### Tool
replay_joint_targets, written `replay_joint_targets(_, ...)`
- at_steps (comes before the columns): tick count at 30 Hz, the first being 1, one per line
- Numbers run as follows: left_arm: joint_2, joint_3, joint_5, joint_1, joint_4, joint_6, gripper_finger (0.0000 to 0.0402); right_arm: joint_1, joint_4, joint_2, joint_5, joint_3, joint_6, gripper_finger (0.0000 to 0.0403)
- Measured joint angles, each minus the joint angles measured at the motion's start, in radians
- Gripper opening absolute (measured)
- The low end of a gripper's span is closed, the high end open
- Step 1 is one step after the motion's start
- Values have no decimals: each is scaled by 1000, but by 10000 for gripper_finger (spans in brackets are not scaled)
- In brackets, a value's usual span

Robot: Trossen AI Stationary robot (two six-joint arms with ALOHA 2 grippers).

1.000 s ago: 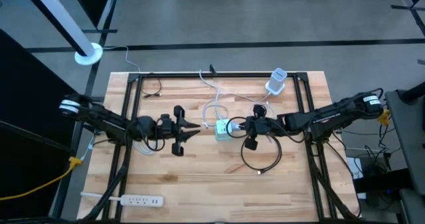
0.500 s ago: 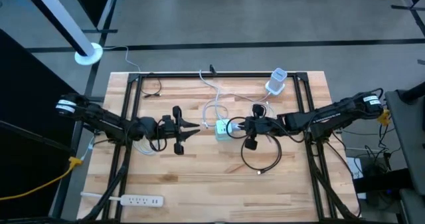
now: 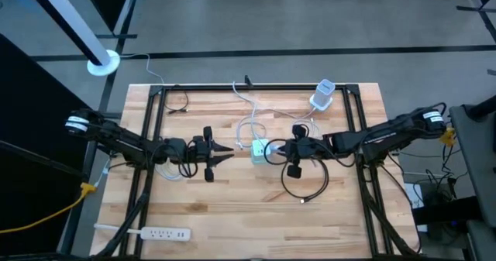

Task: Insert USB
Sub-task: Insert the blue USB cable into the bottom white outlet

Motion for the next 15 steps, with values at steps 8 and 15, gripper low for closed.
replay_joint_targets(8,0,0,0,0,-11,-31,70,1,-2,77,-37,-1,44,150)
replay_joint_targets(15,0,0,0,0,-16,-31,70,1,6,82,-252,17,104,193)
